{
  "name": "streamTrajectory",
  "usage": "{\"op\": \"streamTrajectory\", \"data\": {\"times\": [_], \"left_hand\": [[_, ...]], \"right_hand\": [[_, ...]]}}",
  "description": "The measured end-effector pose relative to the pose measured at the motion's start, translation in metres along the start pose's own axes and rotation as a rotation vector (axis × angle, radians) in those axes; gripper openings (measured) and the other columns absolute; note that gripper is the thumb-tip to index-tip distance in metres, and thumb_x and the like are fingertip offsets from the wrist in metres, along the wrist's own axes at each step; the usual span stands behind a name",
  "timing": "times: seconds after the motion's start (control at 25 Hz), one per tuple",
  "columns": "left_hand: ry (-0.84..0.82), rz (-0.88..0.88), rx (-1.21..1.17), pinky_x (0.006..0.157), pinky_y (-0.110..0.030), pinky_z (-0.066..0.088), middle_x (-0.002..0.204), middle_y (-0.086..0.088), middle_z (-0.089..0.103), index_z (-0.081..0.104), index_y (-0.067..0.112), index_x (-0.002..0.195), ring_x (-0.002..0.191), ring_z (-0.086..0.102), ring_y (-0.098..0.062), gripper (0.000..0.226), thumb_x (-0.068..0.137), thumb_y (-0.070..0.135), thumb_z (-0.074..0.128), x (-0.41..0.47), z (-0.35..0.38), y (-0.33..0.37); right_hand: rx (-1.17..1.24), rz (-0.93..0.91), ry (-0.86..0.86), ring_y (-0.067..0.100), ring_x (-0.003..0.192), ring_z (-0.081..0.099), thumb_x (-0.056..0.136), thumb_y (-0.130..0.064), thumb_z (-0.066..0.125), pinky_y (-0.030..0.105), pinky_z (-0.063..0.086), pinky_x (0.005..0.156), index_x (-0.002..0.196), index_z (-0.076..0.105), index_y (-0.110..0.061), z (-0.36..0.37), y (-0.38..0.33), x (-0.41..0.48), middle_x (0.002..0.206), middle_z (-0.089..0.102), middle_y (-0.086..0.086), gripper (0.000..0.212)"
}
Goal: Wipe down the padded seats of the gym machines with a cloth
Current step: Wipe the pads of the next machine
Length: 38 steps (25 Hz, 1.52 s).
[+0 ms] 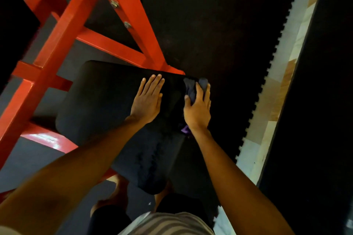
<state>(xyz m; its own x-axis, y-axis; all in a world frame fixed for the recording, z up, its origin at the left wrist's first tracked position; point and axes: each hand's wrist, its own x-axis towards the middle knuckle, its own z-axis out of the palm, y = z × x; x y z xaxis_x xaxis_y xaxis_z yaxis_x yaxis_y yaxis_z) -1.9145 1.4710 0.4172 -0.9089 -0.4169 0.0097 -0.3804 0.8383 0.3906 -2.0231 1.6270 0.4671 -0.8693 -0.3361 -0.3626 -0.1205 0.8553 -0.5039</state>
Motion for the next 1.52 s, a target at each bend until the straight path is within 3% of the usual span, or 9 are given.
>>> {"op": "streamTrajectory", "data": {"times": [0.08, 0.2, 0.32, 0.56, 0.76, 0.88, 1.12, 1.32, 1.52], "left_hand": [[-0.003, -0.004, 0.011, 0.127, -0.048, 0.013, 0.164, -0.009, 0.030, 0.034, 0.006, 0.155, 0.155, 0.019, -0.024, 0.054, 0.105, 0.024, 0.033, -0.003, 0.001, 0.003], [-0.046, 0.010, 0.008, 0.127, -0.046, 0.010, 0.165, -0.011, 0.027, 0.030, 0.005, 0.157, 0.155, 0.017, -0.023, 0.060, 0.101, 0.029, 0.029, -0.004, -0.001, 0.001], [-0.060, 0.035, -0.004, 0.127, -0.047, 0.010, 0.166, -0.011, 0.024, 0.029, 0.005, 0.157, 0.156, 0.015, -0.024, 0.064, 0.100, 0.033, 0.032, -0.009, 0.000, 0.000], [-0.062, 0.002, 0.019, 0.127, -0.047, 0.010, 0.167, -0.011, 0.022, 0.026, 0.008, 0.159, 0.156, 0.015, -0.025, 0.058, 0.105, 0.028, 0.029, -0.013, 0.001, 0.003], [-0.057, -0.001, 0.034, 0.127, -0.047, 0.011, 0.166, -0.010, 0.023, 0.027, 0.008, 0.158, 0.155, 0.016, -0.025, 0.057, 0.104, 0.026, 0.032, -0.014, 0.000, 0.004], [-0.066, 0.005, 0.040, 0.127, -0.047, 0.011, 0.167, -0.010, 0.023, 0.027, 0.008, 0.158, 0.155, 0.016, -0.025, 0.056, 0.105, 0.023, 0.038, -0.011, 0.001, 0.004], [-0.080, 0.015, 0.035, 0.127, -0.048, 0.011, 0.166, -0.011, 0.023, 0.028, 0.007, 0.158, 0.155, 0.017, -0.027, 0.057, 0.105, 0.028, 0.030, -0.014, -0.001, 0.003], [-0.126, 0.047, 0.026, 0.127, -0.044, 0.006, 0.167, -0.010, 0.019, 0.025, 0.009, 0.159, 0.156, 0.013, -0.025, 0.060, 0.104, 0.033, 0.026, -0.008, -0.006, 0.002], [-0.144, 0.124, -0.003, 0.128, -0.040, 0.005, 0.167, -0.010, 0.021, 0.027, 0.009, 0.158, 0.156, 0.011, -0.022, 0.058, 0.104, 0.029, 0.025, -0.022, -0.012, -0.019]], "right_hand": [[-0.138, -0.040, 0.069, 0.038, 0.153, 0.021, 0.097, -0.039, 0.059, 0.057, 0.030, 0.118, 0.152, 0.043, -0.032, 0.012, -0.021, 0.006, 0.171, 0.013, 0.002, 0.058], [-0.340, -0.284, 0.079, 0.038, 0.154, 0.018, 0.091, -0.038, 0.064, 0.062, 0.024, 0.120, 0.142, 0.056, -0.031, 0.040, -0.018, -0.029, 0.170, 0.017, 0.000, 0.052], [-0.307, -0.375, 0.071, 0.036, 0.155, 0.018, 0.092, -0.037, 0.065, 0.060, 0.024, 0.121, 0.137, 0.059, -0.031, 0.044, 0.013, -0.065, 0.170, 0.019, 0.000, 0.046], [-0.028, -0.066, 0.086, 0.031, 0.154, 0.020, 0.099, -0.037, 0.059, 0.051, 0.034, 0.119, 0.153, 0.040, -0.038, 0.026, 0.016, -0.044, 0.171, 0.008, -0.002, 0.057], [0.207, 0.232, 0.065, 0.037, 0.135, 0.050, 0.098, -0.046, 0.056, 0.054, 0.045, 0.102, 0.156, 0.023, -0.042, 0.001, -0.014, 0.029, 0.164, 0.029, -0.001, 0.067], [0.196, 0.244, 0.036, 0.036, 0.131, 0.054, 0.097, -0.050, 0.057, 0.053, 0.045, 0.101, 0.160, 0.014, -0.038, -0.002, -0.008, 0.019, 0.162, 0.033, 0.000, 0.077], [0.240, 0.313, -0.081, 0.038, 0.137, 0.049, 0.096, -0.060, 0.055, 0.051, 0.042, 0.106, 0.161, 0.013, -0.032, 0.013, 0.016, -0.061, 0.165, 0.030, 0.004, 0.083], [0.112, 0.254, 0.025, 0.043, 0.144, 0.038, 0.098, -0.057, 0.051, 0.058, 0.043, 0.107, 0.161, 0.018, -0.028, 0.029, 0.001, -0.065, 0.169, 0.014, 0.009, 0.076], [-0.204, 0.011, 0.132, 0.049, 0.154, 0.005, 0.098, -0.052, 0.038, 0.064, 0.013, 0.122, 0.156, 0.036, -0.023, 0.059, -0.026, -0.076, 0.171, 0.003, 0.013, 0.064]]}}
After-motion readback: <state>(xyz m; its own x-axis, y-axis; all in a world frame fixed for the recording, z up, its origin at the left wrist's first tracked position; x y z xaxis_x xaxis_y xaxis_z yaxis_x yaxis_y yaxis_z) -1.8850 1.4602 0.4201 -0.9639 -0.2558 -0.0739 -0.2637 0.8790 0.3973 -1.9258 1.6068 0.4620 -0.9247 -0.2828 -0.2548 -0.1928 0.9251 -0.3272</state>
